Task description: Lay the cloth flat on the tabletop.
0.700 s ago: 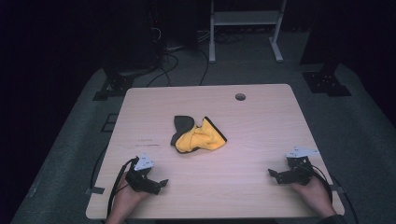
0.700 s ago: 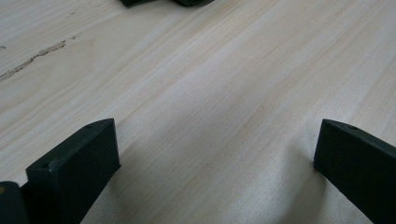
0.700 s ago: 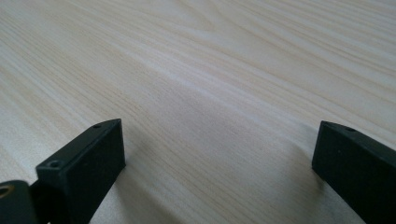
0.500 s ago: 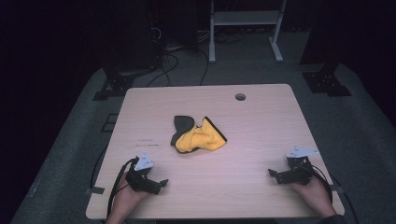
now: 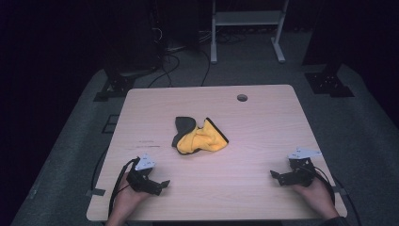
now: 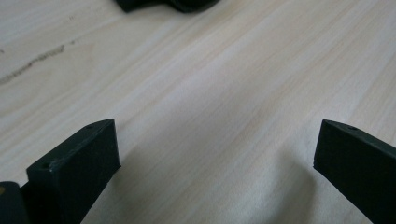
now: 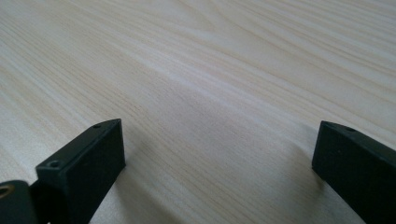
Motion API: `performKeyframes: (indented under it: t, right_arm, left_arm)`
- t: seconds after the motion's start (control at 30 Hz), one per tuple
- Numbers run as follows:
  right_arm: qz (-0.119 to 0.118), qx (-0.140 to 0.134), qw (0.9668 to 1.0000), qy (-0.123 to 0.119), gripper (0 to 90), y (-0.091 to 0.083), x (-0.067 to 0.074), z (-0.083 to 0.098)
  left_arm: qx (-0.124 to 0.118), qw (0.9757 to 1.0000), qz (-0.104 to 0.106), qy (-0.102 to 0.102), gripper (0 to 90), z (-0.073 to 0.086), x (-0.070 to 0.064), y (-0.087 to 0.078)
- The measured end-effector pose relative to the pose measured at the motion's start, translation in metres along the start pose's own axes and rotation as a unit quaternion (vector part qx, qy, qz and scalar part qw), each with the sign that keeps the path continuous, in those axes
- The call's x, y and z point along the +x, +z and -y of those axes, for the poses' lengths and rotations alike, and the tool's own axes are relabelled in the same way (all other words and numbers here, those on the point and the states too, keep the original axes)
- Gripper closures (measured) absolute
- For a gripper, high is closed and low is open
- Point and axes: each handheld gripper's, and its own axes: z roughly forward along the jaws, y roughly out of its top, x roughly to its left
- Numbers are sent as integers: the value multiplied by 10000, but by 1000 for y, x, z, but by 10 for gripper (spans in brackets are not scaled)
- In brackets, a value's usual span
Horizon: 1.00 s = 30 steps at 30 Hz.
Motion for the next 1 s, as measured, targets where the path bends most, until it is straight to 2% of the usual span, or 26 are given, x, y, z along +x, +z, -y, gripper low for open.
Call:
performKeyframes:
  t: [0.3, 0.33, 0.4, 0.47, 0.53, 0.6, 0.7, 1.0]
  right_arm:
    - [-8, 3, 10000, 1, 16, 0, 0, 0]
    - [-9, 3, 10000, 1, 16, 0, 0, 0]
    - [-15, 3, 10000, -8, 16, 0, 0, 0]
    - [-16, 3, 10000, -10, 16, 0, 0, 0]
    - [-18, 0, 10000, -19, 16, 0, 0, 0]
    - [-18, 0, 10000, -18, 16, 0, 0, 0]
    - [-20, -2, 10000, -15, 16, 0, 0, 0]
    - [-20, 4, 10000, -27, 16, 0, 0, 0]
  left_arm:
    - [-182, 9998, -10, 1, 0, -18, 2, 5]
    - [-168, 9999, 3, 19, 0, -20, 2, 5]
    - [-302, 9995, 116, -66, 0, -25, 3, 9]
    - [-259, 9996, 121, -35, 0, -28, 3, 10]
    - [-209, 9997, 50, 72, 0, -32, 2, 13]
    - [-304, 9995, 64, 65, 0, -40, 3, 16]
    - [-298, 9995, 71, 80, 0, -46, 4, 18]
    - [-429, 9989, -53, 170, 39, -70, 6, 32]
